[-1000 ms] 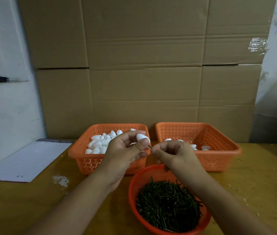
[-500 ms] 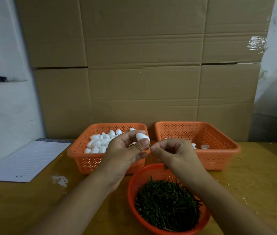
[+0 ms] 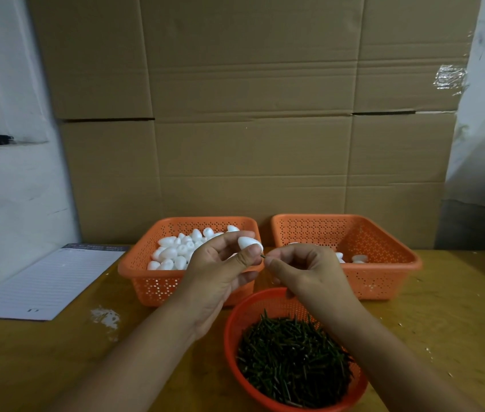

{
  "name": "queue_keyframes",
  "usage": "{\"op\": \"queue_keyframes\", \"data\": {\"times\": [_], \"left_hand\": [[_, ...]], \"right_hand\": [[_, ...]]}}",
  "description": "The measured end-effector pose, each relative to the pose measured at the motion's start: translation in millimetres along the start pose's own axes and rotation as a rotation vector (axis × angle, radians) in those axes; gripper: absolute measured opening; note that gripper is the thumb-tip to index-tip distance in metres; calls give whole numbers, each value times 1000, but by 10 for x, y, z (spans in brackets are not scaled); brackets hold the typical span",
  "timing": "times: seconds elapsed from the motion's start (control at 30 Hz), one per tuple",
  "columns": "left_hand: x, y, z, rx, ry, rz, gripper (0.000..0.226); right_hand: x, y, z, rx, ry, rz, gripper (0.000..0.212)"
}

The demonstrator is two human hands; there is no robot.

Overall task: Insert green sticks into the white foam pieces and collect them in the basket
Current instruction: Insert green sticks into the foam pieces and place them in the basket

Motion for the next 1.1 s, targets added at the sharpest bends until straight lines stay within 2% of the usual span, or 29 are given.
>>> {"op": "queue_keyframes", "data": {"times": [0.1, 0.2, 0.27, 0.37, 0.4, 0.5, 0.63, 0.77, 0.93, 1.03, 1.1], "left_hand": [[14, 14, -5, -5, 8, 3, 49], [-13, 3, 2, 23, -16, 144, 58], [-79, -57, 24, 84, -65, 316, 51], [-250, -231, 68, 252, -178, 691, 19], [-303, -282, 80, 302, -196, 837, 15], [-425, -266, 108, 321, -155, 1216, 22], [-496, -103, 112, 215, -73, 1519, 35], [-490, -73, 127, 178, -60, 1608, 43], [-458, -54, 111, 138, -7, 1667, 42], [-467, -69, 114, 153, -16, 1651, 44], [-475, -78, 127, 143, -25, 1630, 48]], "right_hand": [[12, -19, -2, 5, 9, -14, 13], [-40, -104, 23, 86, 10, -23, 17], [-160, -212, 47, 173, -42, -46, 19], [-414, -439, 59, 324, -166, -66, 22], [-487, -525, 54, 380, -202, -23, 22], [-630, -735, 32, 521, -287, 94, 21], [-730, -834, 20, 581, -371, 132, 22], [-772, -853, 8, 592, -431, 144, 21], [-701, -770, 38, 517, -398, 207, 15], [-608, -690, 48, 480, -319, 150, 15], [-511, -627, 57, 453, -211, 124, 15]]}}
Point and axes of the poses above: each hand's wrist, its own z-axis towards the middle knuckle, its own x-axis out of the palm, y = z × x, the point moved 7 cm from there along z, towards the middle knuckle, and after that the axes turned 7 degrees about -z, right-handed, at the moved point
